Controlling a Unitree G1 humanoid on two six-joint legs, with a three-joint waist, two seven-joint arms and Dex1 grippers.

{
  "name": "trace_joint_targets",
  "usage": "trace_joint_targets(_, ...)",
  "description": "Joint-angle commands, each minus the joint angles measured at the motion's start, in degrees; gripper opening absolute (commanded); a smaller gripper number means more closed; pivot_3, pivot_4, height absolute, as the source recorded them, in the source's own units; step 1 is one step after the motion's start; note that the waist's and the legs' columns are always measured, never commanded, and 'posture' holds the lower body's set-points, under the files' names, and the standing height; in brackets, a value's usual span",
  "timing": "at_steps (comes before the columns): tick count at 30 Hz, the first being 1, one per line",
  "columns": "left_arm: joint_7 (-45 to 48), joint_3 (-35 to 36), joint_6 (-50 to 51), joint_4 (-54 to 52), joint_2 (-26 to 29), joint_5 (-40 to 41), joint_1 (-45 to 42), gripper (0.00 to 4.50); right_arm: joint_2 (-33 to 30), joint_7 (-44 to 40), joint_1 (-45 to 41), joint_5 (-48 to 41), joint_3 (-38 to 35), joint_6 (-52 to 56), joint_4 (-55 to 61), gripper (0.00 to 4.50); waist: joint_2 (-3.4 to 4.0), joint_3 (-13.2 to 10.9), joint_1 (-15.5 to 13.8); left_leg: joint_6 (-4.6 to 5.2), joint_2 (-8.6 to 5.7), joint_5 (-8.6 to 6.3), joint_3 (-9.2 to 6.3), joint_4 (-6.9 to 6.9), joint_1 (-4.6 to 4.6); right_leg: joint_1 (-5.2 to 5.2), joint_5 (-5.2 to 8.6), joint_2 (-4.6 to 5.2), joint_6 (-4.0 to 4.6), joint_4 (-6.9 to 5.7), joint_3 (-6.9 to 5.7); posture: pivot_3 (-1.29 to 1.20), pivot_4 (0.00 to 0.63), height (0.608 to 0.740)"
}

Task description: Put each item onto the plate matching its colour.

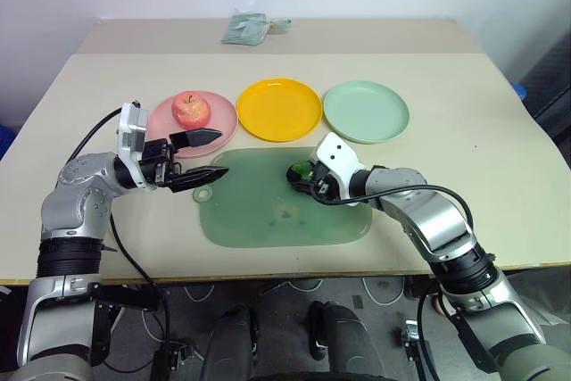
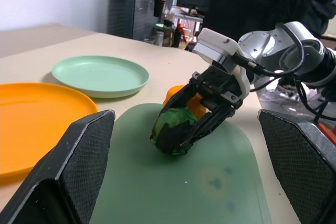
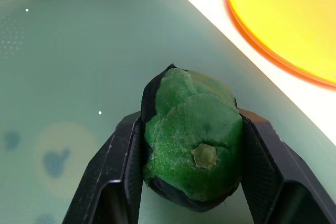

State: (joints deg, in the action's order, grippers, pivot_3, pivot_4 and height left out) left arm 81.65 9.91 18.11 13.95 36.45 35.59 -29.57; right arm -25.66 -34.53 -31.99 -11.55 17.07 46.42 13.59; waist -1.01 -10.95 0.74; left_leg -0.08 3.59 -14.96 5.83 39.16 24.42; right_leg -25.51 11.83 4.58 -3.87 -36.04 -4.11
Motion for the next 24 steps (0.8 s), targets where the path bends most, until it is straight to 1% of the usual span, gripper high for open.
trace_joint_targets(1,-0.2,1.6,-0.8,0.0,-0.1,1.1,-1.0,4.5,1.6,0.2,-2.8,-3.1,-5.0,1.3,3.9,2.28,0.0,0.0,0.0,0.0,0.0,0.0,0.0,0.0,0.0,0.0,0.0,0.0,-0.01,0.0,0.0,0.0,0.15,0.74)
trace_joint_targets(3,-0.6,1.9,-0.7,0.4,-0.5,1.3,-1.6,4.5,3.3,1.1,-4.2,-4.5,-7.6,1.4,3.8,2.28,0.0,0.0,0.0,0.0,0.0,0.0,0.0,0.0,0.0,0.0,0.0,0.0,-0.01,0.0,0.0,0.0,0.15,0.74)
trace_joint_targets(6,-2.0,2.5,-1.2,1.0,-1.5,1.3,-2.6,4.5,5.4,4.5,-7.2,-4.1,-11.6,-1.1,0.9,2.28,0.01,0.0,0.0,0.0,0.0,0.0,0.0,0.0,0.0,-0.01,-0.01,-0.01,-0.01,-0.01,0.0,0.0,0.15,0.74)
trace_joint_targets(8,-4.0,2.5,-3.0,2.0,-2.4,0.0,-3.5,4.5,5.6,9.2,-9.7,-0.6,-13.9,-5.2,-4.7,2.28,0.01,0.0,-0.1,0.0,0.0,0.0,0.01,0.0,0.01,0.0,-0.01,0.0,-0.02,0.0,0.0,0.0,0.15,0.74)
trace_joint_targets(11,-7.1,2.0,-2.1,2.9,-2.8,-0.9,-4.4,4.5,5.7,14.9,-12.6,2.4,-17.1,-10.1,-12.8,2.28,0.01,0.0,-0.1,0.0,-0.04,0.0,0.02,0.01,0.01,0.01,-0.01,0.03,-0.02,0.01,0.0,0.0,0.15,0.74)
trace_joint_targets(18,-14.5,2.5,-8.2,5.4,-6.5,-3.7,-6.7,4.5,5.5,15.5,-16.0,4.0,-19.0,-19.8,-24.9,2.28,0.05,0.0,0.4,0.0,-0.04,0.0,0.05,-0.07,0.01,-0.03,-0.02,0.01,-0.04,0.0,0.01,0.0,0.15,0.74)
trace_joint_targets(24,-14.6,2.0,-9.5,5.2,-7.3,-3.7,-5.9,4.5,6.4,16.1,-18.0,4.8,-19.9,-28.1,-38.9,2.28,0.05,0.0,0.4,0.0,-0.02,0.0,0.06,-0.08,0.0,-0.03,-0.02,-0.02,-0.04,-0.01,0.01,0.0,0.15,0.74)
